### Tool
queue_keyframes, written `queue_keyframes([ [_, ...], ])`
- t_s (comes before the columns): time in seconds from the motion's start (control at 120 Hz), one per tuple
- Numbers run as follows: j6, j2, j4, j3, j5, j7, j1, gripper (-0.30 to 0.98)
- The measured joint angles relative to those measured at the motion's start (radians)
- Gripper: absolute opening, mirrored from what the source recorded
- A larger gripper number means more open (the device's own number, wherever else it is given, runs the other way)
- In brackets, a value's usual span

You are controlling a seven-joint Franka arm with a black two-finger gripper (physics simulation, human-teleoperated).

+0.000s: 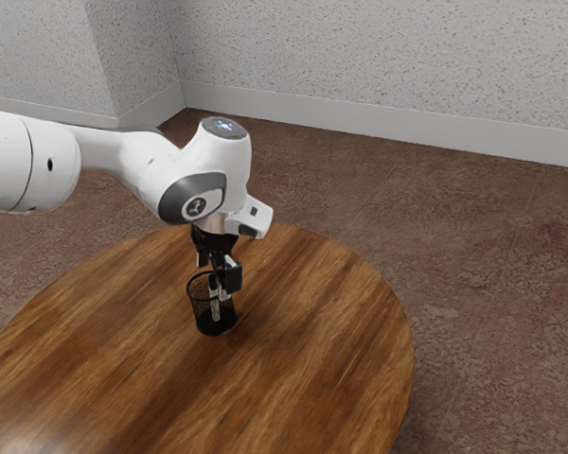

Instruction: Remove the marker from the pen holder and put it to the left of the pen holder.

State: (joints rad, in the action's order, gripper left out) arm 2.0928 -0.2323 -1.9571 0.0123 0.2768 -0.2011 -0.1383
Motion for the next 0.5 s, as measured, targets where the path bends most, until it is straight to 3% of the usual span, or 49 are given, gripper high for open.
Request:
queue_keyframes([
  [0.183, 0.004, 0.000, 0.000, -0.001, 0.000, 0.001, 0.001, 0.66],
  [0.367, 0.002, 0.000, -0.001, -0.004, 0.000, 0.003, 0.005, 0.23],
  [0.5, -0.001, 0.000, 0.000, -0.005, 0.000, 0.003, 0.005, 0.05],
])
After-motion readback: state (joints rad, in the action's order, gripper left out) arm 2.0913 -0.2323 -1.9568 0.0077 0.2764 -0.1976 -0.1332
